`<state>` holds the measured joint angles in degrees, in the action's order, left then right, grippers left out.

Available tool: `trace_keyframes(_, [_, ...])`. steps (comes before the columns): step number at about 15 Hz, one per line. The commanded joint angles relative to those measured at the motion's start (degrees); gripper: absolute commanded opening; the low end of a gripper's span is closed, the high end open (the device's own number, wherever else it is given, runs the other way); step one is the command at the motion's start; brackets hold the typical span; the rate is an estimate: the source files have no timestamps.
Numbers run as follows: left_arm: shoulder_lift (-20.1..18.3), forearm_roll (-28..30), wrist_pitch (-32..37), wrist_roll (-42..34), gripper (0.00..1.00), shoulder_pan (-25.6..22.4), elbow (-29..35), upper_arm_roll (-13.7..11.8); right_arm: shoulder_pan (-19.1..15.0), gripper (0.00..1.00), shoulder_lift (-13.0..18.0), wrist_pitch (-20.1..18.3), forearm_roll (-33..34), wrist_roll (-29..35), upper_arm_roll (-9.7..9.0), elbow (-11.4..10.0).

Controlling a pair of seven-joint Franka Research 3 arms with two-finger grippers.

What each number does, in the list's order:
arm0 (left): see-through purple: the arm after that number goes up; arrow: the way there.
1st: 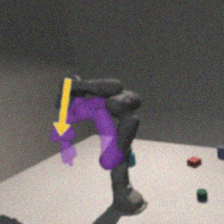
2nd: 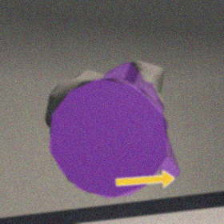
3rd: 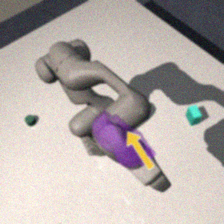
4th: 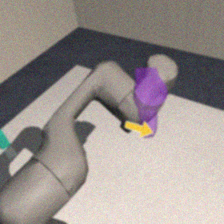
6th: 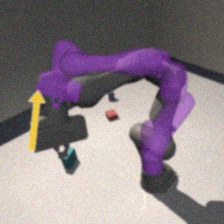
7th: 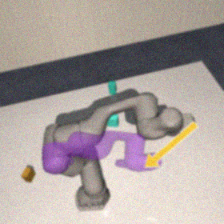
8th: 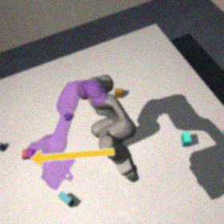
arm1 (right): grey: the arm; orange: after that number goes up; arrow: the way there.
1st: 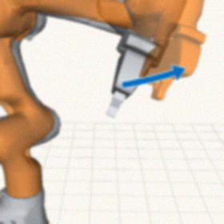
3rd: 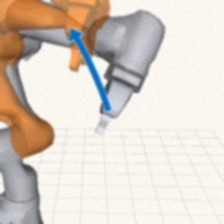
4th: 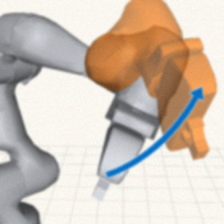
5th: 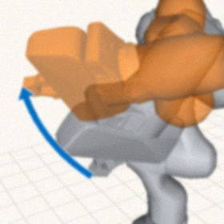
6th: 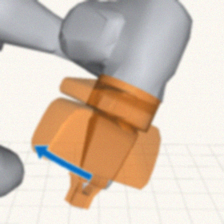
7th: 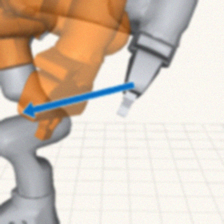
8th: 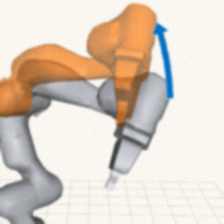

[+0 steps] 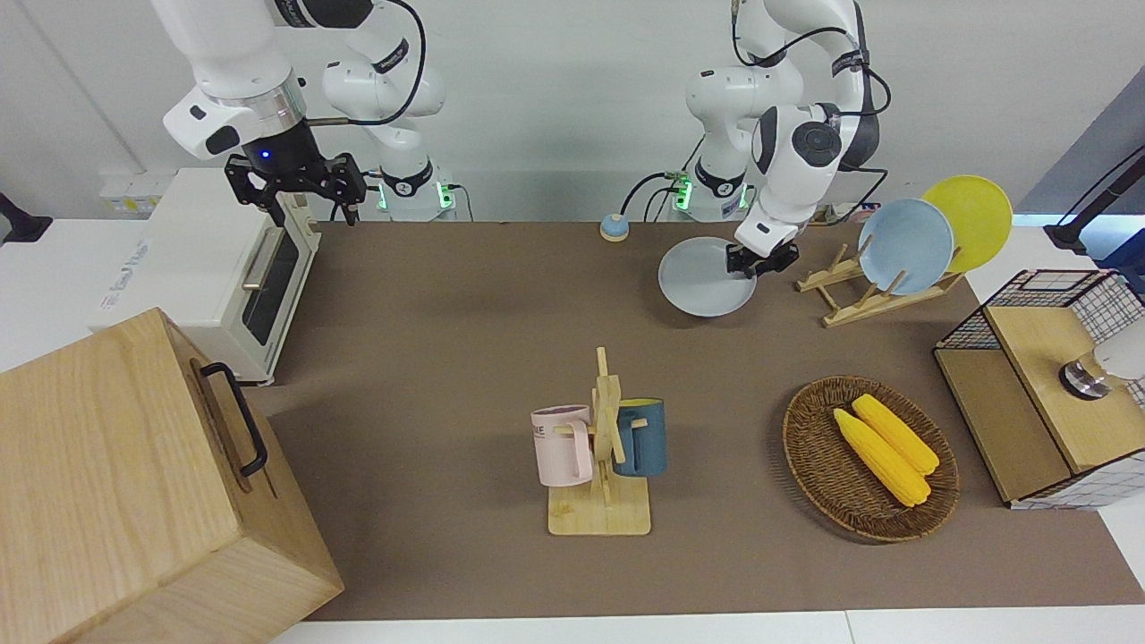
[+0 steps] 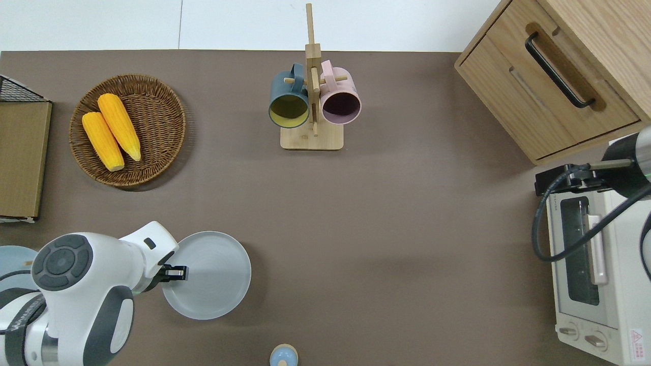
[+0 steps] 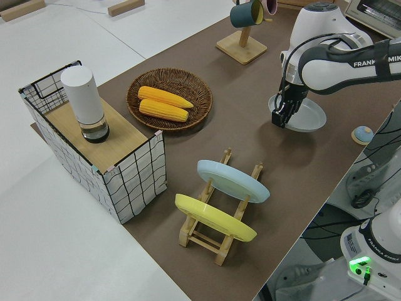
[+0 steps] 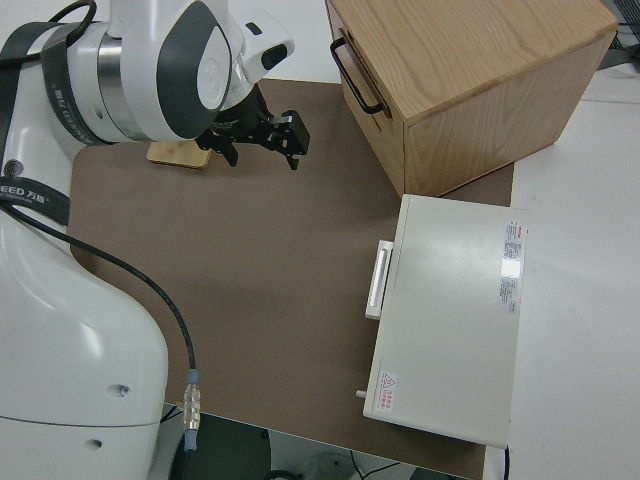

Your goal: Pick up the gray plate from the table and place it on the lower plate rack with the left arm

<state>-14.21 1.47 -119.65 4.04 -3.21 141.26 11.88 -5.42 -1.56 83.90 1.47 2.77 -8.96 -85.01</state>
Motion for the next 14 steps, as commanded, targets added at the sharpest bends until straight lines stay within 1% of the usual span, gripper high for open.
trace_keyframes(1, [-0.47, -2.42, 11.33, 6.3, 0.0, 0.75, -7.82, 1.39, 0.41, 0.983, -0.02, -0.05, -0.15, 0.22, 0.34, 0.37])
trace_keyframes(2, [-0.55, -6.35, 14.77, 8.94, 0.0, 0.92, -9.85, 2.09, 0.41, 0.983, -0.02, -0.05, -0.15, 0.22, 0.34, 0.37])
trace_keyframes(3, [-0.55, -9.79, 18.71, 10.97, 0.0, 0.84, -11.61, 3.58, 0.41, 0.983, -0.02, -0.05, -0.15, 0.22, 0.34, 0.37])
trace_keyframes(6, [-0.47, -20.07, 27.51, 13.88, 0.0, 0.84, -15.04, 4.29, 0.41, 0.983, -0.02, -0.05, -0.15, 0.22, 0.34, 0.37])
trace_keyframes(8, [-0.12, -28.67, 32.26, 17.56, 0.0, 0.84, -15.32, 5.61, 0.41, 0.983, -0.02, -0.05, -0.15, 0.22, 0.34, 0.37])
trace_keyframes(9, [-0.29, -31.59, 34.2, 17.06, 0.0, 0.75, -15.4, 5.53, 0.41, 0.983, -0.02, -0.05, -0.15, 0.22, 0.34, 0.37])
trace_keyframes(11, [-0.29, -34.77, 36.93, 17.31, 0.0, 0.75, -15.93, 5.52, 0.41, 0.983, -0.02, -0.05, -0.15, 0.22, 0.34, 0.37])
trace_keyframes(12, [-0.2, -38.61, 40.08, 17.05, 0.0, 0.83, -16.1, 5.61, 0.41, 0.983, -0.02, -0.05, -0.15, 0.22, 0.34, 0.37])
trace_keyframes(13, [-0.2, -41.26, 41.94, 16.7, 0.0, 0.84, -16.63, 6.05, 0.41, 0.983, -0.02, -0.05, -0.15, 0.22, 0.34, 0.37])
trace_keyframes(14, [-0.03, -42.16, 43.26, 16.61, 0.0, 0.84, -16.89, 6.05, 0.41, 0.983, -0.02, -0.05, -0.15, 0.22, 0.34, 0.37])
